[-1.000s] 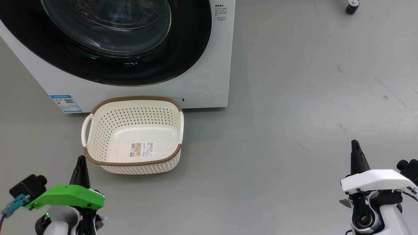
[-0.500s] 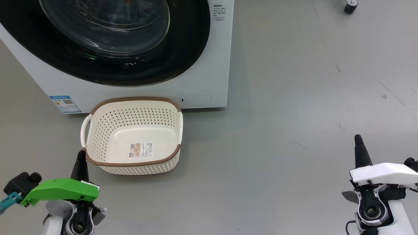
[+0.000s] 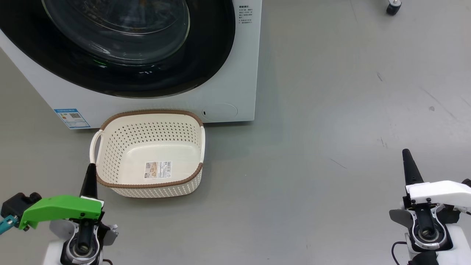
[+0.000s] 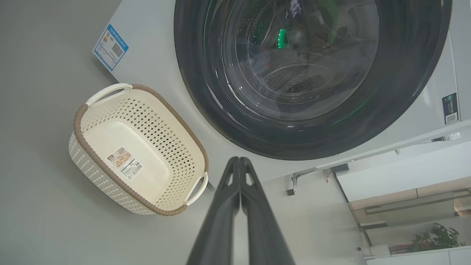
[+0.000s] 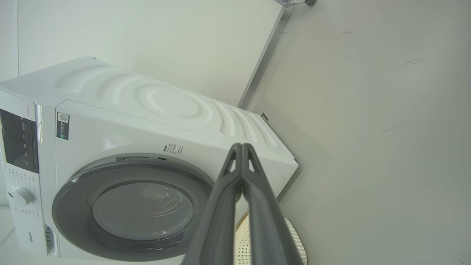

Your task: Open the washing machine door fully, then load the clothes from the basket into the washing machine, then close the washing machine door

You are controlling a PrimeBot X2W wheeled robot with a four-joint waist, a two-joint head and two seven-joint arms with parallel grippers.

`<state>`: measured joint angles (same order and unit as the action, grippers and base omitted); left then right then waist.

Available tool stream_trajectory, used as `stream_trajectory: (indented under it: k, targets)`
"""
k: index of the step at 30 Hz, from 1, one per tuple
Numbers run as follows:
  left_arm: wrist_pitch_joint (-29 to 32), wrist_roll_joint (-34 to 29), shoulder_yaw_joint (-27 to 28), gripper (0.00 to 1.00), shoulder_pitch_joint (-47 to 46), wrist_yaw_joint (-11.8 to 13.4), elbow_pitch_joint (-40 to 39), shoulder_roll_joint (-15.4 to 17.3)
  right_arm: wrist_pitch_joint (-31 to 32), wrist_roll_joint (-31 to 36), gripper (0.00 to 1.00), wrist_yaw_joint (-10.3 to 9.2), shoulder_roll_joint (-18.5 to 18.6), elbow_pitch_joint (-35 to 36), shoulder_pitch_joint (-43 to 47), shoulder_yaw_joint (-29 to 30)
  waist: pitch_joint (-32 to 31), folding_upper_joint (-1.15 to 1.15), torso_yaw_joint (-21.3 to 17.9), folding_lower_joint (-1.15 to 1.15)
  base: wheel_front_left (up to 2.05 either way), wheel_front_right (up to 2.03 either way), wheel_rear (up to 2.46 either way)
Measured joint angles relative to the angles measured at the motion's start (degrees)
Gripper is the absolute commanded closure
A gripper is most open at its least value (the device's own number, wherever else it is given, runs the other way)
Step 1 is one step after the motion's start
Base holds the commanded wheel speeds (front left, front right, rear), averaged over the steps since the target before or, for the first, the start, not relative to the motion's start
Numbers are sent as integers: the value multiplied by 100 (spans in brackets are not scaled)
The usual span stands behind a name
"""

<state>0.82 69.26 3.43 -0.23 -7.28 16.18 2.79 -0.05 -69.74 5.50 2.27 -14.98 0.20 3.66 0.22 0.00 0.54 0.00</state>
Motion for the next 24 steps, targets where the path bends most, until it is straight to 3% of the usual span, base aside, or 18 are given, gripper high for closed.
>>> stream_trajectory:
  k: [24]
  targets:
    - [475, 1789, 113, 100, -233, 0, -24, -33, 485, -1806, 100, 100, -1, -57, -265, 309, -4, 0, -45, 0, 0, 0, 0]
